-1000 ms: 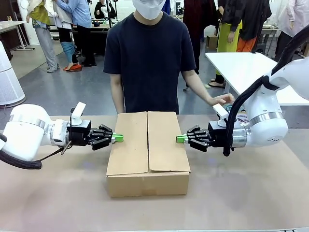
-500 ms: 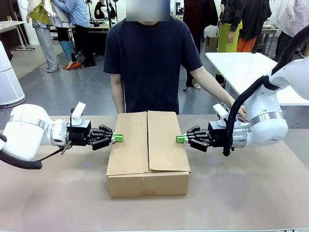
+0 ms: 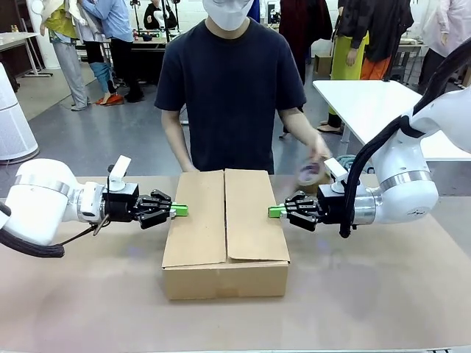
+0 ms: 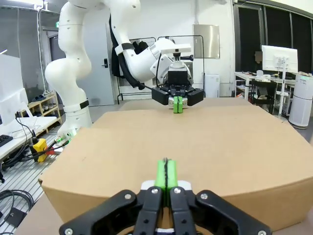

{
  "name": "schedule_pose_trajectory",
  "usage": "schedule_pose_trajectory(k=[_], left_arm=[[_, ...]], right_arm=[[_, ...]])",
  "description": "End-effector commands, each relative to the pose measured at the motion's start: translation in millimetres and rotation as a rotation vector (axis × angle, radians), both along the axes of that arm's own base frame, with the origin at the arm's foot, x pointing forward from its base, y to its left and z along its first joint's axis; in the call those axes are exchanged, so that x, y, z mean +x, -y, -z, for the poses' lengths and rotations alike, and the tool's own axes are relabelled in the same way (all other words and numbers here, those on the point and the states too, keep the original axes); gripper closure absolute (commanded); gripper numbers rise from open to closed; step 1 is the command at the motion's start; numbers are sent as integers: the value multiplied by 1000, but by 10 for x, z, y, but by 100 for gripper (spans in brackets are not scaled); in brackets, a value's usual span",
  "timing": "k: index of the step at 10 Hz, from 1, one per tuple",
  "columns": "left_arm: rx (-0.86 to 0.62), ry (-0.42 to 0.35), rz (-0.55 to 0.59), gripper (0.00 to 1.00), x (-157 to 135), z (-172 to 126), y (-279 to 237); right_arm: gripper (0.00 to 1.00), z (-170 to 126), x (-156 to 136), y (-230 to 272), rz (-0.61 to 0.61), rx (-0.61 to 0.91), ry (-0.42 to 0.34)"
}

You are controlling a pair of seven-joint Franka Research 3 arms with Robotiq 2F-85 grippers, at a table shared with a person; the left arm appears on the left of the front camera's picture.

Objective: Wrap the clocks to prevent damage.
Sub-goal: After the human seals the box with tape, release both hands from the side flaps of the Package Box.

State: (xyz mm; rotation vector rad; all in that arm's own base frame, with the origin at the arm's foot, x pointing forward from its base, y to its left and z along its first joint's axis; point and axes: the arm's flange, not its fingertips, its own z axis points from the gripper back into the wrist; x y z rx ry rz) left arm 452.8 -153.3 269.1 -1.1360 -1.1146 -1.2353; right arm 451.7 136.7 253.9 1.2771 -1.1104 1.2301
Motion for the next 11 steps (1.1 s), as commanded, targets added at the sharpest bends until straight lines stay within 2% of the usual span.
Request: schedule_pose_trajectory(k=[1,11], left_arm=[[12,-1,-6,100,-6,33,-3],[12,-1,-6,100,-6,33,-3]], right_arm=[[99,23,0,6,7,-6,-13],[99,23,0,6,7,-6,-13]])
